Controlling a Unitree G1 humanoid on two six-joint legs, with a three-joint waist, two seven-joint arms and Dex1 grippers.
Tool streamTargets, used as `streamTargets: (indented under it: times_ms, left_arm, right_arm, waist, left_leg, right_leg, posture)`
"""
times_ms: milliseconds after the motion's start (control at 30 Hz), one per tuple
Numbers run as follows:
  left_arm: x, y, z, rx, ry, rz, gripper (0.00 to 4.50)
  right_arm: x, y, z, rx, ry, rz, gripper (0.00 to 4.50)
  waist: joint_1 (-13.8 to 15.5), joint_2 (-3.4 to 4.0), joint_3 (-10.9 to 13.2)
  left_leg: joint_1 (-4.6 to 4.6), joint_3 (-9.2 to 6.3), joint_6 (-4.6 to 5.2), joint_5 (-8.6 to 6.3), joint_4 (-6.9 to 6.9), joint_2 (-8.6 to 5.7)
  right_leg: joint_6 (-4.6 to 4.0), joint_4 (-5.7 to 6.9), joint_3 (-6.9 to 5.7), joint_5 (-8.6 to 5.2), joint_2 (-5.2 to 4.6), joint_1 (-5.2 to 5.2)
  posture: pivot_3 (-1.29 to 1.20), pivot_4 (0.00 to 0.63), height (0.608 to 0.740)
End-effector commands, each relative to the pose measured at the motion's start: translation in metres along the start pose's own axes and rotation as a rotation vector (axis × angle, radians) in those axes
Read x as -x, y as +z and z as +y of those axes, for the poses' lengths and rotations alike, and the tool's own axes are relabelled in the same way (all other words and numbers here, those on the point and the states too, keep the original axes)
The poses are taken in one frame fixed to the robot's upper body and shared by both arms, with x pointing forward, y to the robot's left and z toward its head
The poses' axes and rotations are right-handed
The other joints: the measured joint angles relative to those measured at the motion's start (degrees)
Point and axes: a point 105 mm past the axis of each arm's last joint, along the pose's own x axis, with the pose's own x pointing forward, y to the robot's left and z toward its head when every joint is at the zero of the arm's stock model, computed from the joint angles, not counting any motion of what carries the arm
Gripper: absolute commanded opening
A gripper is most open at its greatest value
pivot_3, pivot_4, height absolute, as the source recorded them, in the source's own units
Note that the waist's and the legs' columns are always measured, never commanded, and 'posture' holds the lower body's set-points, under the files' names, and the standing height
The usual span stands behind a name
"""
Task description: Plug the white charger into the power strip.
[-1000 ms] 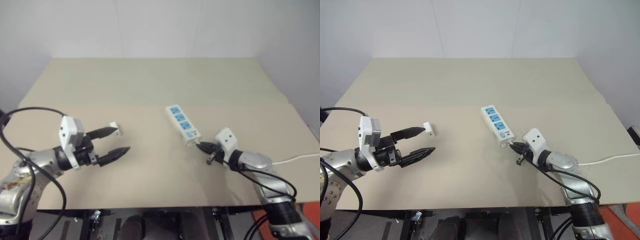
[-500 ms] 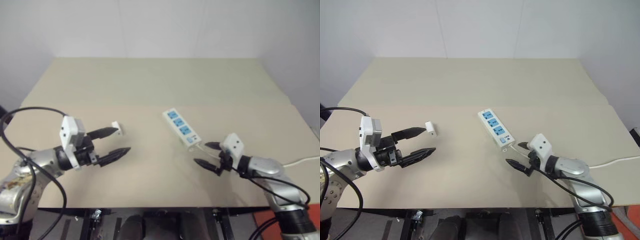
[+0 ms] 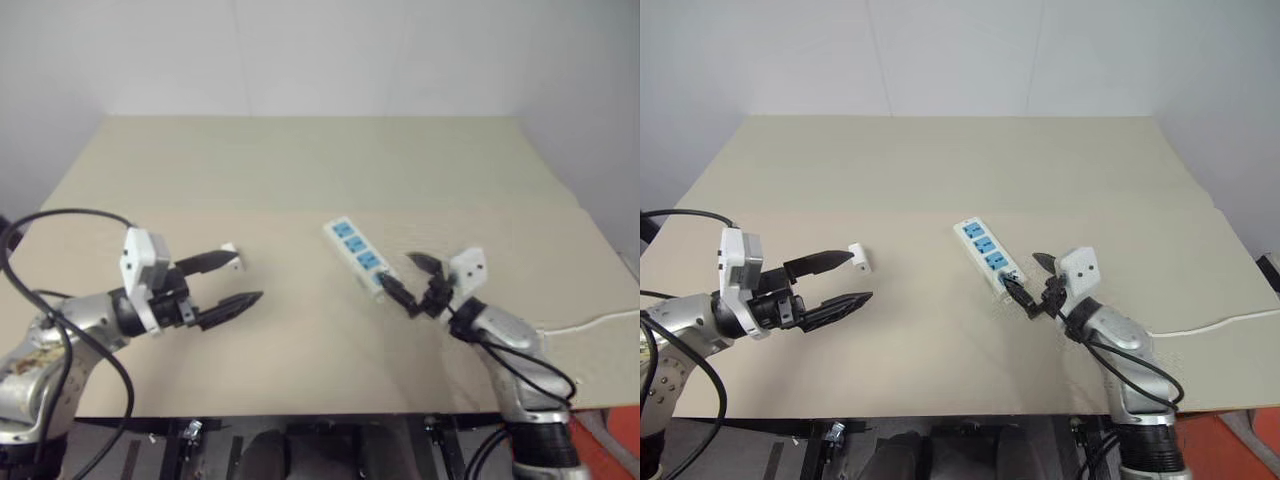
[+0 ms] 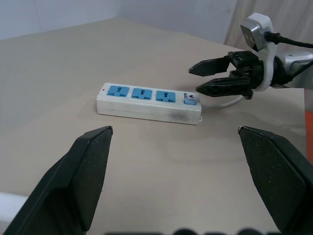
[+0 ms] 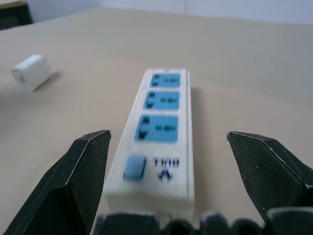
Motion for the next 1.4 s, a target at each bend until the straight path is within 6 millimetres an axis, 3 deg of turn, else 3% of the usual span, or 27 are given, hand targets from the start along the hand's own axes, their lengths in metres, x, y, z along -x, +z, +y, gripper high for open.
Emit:
streamTargets:
  times_ms: [33, 367, 867, 1300, 1400]
  left_arm:
    - [-0.001, 0.007, -0.005, -0.015, -0.032, -0.030, 4.50]
    - [0.001, 0.007, -0.007, -0.023, -0.056, -0.019, 4.50]
    - [0.001, 0.007, -0.006, -0.022, -0.050, -0.018, 4.50]
    - [0.003, 0.008, -0.005, -0.031, -0.047, -0.014, 4.50]
    - [0.004, 0.009, -0.005, -0.034, -0.045, -0.012, 4.50]
  right_arm:
    - [-0.006, 0.006, 0.010, 0.002, 0.008, -0.029, 4.46]
    - [-0.019, -0.011, 0.007, 0.049, -0.087, -0.023, 4.46]
    - [-0.033, -0.034, 0.021, 0.006, -0.033, -0.005, 4.46]
    - [-0.033, -0.057, 0.023, -0.040, 0.002, 0.076, 4.46]
    - [-0.032, -0.064, 0.024, -0.044, 0.024, 0.125, 3.85]
  waist:
    - [-0.01, 0.00, 0.00]
    - [-0.06, 0.01, 0.00]
    - [-0.35, 0.01, -0.01]
    - [-1.29, -0.04, -0.08]
    - [-1.37, -0.07, -0.11]
  left_leg:
    - [0.00, 0.00, 0.00, 0.00, 0.00, 0.00]
    - [0.00, 0.05, -0.01, 0.01, 0.00, -0.01]
    - [0.02, 0.04, -0.01, 0.00, 0.00, 0.00]
    - [0.10, 0.00, -0.01, 0.01, 0.00, 0.01]
    - [0.14, -0.02, -0.01, 0.01, 0.00, 0.01]
  right_leg:
    - [0.00, 0.00, 0.00, 0.00, 0.00, 0.00]
    - [0.00, 0.03, 0.01, 0.00, 0.01, -0.03]
    - [-0.01, 0.06, 0.07, 0.01, 0.02, -0.04]
    - [0.00, 0.15, 0.16, 0.01, 0.03, -0.03]
    - [0.00, 0.16, 0.17, 0.01, 0.03, 0.00]
  posture:
    - [0.00, 0.150, 0.740]
    - [0.00, 0.150, 0.740]
    - [0.00, 0.150, 0.740]
    - [0.00, 0.150, 0.740]
    - [0.00, 0.150, 0.740]
